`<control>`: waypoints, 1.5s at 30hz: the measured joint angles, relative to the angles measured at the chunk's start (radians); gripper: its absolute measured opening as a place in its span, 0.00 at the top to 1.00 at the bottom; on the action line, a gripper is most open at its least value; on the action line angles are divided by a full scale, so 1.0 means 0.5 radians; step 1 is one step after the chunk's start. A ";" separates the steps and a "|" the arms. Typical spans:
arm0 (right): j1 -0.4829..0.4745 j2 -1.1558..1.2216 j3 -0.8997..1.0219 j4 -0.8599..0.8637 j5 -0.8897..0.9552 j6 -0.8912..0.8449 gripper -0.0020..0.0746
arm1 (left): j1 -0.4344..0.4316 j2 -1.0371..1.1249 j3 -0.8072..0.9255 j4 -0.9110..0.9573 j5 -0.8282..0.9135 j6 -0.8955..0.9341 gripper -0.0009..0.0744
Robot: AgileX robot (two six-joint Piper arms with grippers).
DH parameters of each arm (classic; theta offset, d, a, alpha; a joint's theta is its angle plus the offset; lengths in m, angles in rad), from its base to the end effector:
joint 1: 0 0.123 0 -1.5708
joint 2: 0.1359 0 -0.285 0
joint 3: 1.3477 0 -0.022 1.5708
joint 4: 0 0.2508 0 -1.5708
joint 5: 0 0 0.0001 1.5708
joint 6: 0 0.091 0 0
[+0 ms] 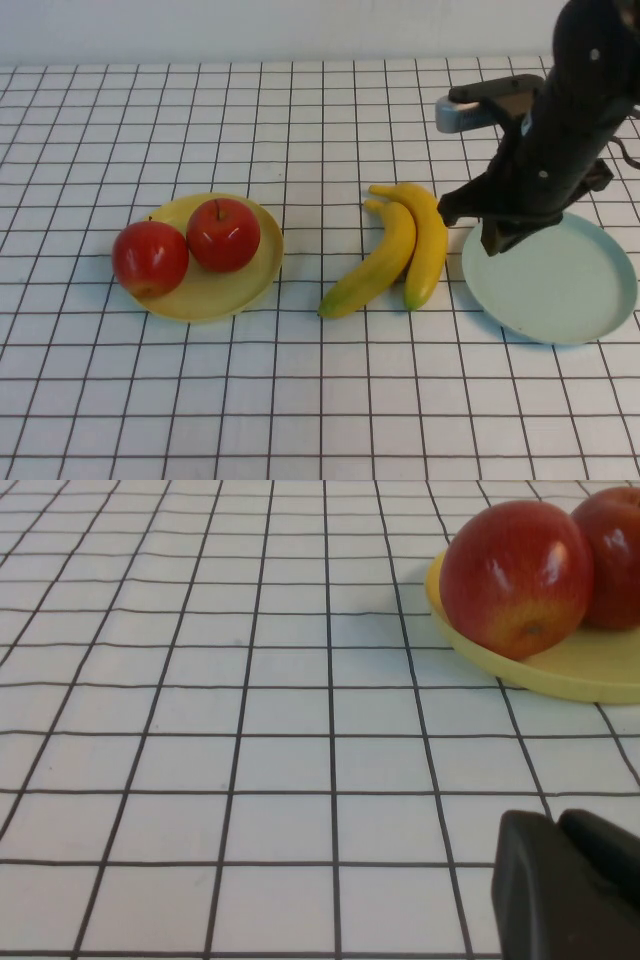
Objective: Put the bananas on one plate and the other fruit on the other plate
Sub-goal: Put another type of fruit in the right plate
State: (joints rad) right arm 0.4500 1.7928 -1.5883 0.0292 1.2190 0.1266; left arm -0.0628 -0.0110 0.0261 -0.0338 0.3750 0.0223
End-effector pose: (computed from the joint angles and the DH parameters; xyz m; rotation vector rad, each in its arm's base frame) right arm 0.3344 0.1643 0.2939 -0.4605 2.8852 0.1379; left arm 0.0524 -0.0044 0.1713 0.0588 1.8730 -0.0612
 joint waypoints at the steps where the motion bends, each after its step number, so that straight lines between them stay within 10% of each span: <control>1: 0.000 0.053 -0.047 -0.003 0.003 0.009 0.93 | 0.000 0.000 0.000 0.000 0.000 0.000 0.99; 21: 0.033 0.629 -0.429 -0.088 -0.246 -0.066 0.27 | 0.000 0.000 0.000 0.000 0.000 0.000 0.99; 37: -0.011 0.821 -0.450 0.216 -0.425 0.001 0.26 | 0.000 0.000 0.000 0.000 0.000 0.000 0.99; 45: -0.016 0.838 -0.472 0.254 -0.432 0.008 0.50 | 0.000 0.000 0.000 0.000 0.000 0.000 0.99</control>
State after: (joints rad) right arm 0.4419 2.2120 -1.8241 0.1561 1.0032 0.1306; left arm -0.0628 -0.0110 0.0261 -0.0338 0.3750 0.0223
